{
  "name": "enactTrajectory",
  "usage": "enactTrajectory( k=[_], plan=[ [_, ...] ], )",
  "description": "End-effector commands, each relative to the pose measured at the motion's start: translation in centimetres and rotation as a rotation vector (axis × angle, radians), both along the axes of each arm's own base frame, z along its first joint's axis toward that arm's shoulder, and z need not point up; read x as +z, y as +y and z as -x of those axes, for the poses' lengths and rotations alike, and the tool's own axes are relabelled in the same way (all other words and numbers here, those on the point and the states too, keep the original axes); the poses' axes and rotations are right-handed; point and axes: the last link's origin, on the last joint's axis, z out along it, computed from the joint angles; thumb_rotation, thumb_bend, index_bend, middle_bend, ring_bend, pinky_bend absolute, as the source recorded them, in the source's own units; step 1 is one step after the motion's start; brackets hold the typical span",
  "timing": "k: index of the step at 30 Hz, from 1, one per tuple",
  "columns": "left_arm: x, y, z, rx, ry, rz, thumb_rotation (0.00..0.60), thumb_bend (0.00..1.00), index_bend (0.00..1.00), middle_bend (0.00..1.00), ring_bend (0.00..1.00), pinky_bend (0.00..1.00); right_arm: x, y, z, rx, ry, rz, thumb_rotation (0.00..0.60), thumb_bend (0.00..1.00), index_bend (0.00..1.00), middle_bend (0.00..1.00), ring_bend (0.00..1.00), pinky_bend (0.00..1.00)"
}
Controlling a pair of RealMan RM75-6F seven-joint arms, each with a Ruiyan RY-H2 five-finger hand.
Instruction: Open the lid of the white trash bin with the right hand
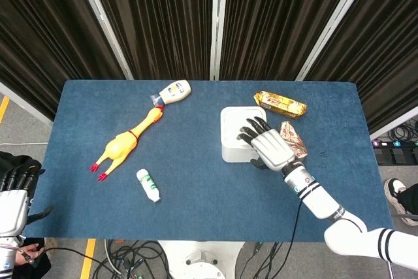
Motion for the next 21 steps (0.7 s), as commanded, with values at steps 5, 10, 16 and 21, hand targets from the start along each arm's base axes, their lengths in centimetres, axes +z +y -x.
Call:
enactTrajectory(
  k=[5,10,16,21],
  plan=[
    [0.0,-0.1,0.2,0.001,-0.004,0.001,0.600,0.00,0.20,0.16,0.07,0.09,-1.1,0.6,0.5,-0.028,0.026,-0.022,0.600,0.16,0.32,0.27,0.01,0.00],
    [0.2,-0.2,0.2,-0.008,-0.006,-0.011,0.600,0.00,0.20,0.16,0.07,0.09,2.4,0.7,0.6,-0.025,-0.087,0.145,0.600,0.17,0.22,0.20,0.01,0.00],
    [0.3,0.0,-0.1,-0.027,-0.007,-0.017,0.600,0.00,0.20,0.16,0.07,0.09,6.9,2.6,4.1,-0.104,-0.136,0.276,0.600,0.20,0.09,0.11,0.01,0.00],
    [0.1,-0.2,-0.4,-0.040,-0.006,-0.012,0.600,0.00,0.20,0.16,0.07,0.09,8.8,6.7,8.7,-0.179,-0.140,0.313,0.600,0.21,0.07,0.10,0.00,0.00]
  ],
)
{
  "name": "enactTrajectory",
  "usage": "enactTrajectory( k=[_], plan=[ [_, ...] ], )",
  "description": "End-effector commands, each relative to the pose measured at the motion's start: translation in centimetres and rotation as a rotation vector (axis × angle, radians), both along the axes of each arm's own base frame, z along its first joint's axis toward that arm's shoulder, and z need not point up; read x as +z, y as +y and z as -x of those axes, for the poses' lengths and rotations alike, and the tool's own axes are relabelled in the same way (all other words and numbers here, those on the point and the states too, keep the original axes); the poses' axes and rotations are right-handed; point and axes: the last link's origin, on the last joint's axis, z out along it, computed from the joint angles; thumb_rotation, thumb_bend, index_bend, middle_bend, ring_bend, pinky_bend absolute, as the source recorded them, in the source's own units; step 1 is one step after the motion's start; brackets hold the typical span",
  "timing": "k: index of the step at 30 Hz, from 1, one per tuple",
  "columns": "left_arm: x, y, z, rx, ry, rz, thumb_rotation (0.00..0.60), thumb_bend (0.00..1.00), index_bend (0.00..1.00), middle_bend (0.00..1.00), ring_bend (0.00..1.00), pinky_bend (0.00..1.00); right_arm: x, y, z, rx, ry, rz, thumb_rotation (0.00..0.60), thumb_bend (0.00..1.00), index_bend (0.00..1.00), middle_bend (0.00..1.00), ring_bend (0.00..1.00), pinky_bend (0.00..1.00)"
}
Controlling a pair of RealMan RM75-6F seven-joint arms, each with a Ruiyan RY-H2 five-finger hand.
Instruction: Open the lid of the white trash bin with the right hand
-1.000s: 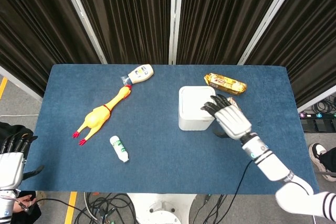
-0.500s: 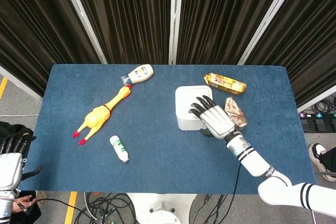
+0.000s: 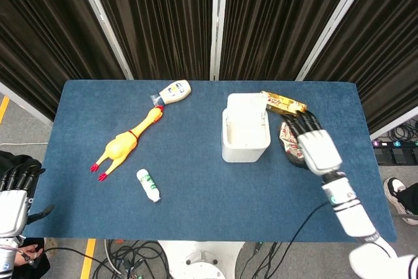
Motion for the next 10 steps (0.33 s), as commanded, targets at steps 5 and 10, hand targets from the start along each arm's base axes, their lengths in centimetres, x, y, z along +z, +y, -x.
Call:
enactTrajectory(
  k=[5,10],
  plan=[
    [0.0,0.0,-0.3,-0.011,0.006,0.003,0.600,0.00,0.20,0.16,0.07,0.09,2.1,7.9,7.0,-0.110,-0.035,0.072,0.600,0.21,0.06,0.10,0.00,0.00],
    [-0.2,0.1,-0.5,-0.019,0.010,0.000,0.600,0.00,0.20,0.16,0.07,0.09,2.2,11.9,9.5,-0.158,-0.087,0.092,0.600,0.21,0.06,0.10,0.00,0.00]
  ],
)
